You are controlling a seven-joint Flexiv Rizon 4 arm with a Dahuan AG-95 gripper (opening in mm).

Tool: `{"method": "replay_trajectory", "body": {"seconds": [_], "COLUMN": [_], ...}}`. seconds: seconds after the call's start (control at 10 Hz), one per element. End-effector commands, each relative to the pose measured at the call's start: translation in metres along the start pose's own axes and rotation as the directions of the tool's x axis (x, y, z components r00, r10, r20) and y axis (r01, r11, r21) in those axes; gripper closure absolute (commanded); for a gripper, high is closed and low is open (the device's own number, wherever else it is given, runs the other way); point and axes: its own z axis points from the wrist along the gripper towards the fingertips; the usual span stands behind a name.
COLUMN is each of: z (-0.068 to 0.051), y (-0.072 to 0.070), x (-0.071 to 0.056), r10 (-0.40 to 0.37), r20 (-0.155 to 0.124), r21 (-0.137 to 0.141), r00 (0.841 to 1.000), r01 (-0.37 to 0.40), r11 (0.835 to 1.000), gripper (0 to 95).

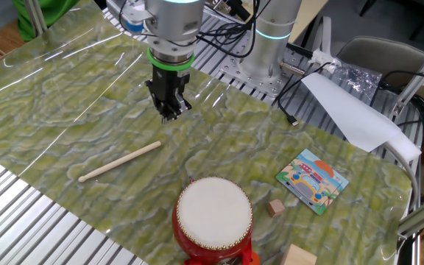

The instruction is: Play the drum

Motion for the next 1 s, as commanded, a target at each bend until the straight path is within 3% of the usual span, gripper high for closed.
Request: {"method": "replay_trajectory", "body": {"seconds": [0.1,1.0], "z": [0.0023,0.0016], "y": [0.0011,-0.0037], "x": [-0.0050,-0.0131], "r10": [0.009,0.000], "r20": [-0.007,-0.008], "r21": [-0.013,-0.015], "r00": [1.000,1.000], "r01": [-0.009,0.000], "r11": [1.000,1.000], "gripper": [95.0,95.0]}}
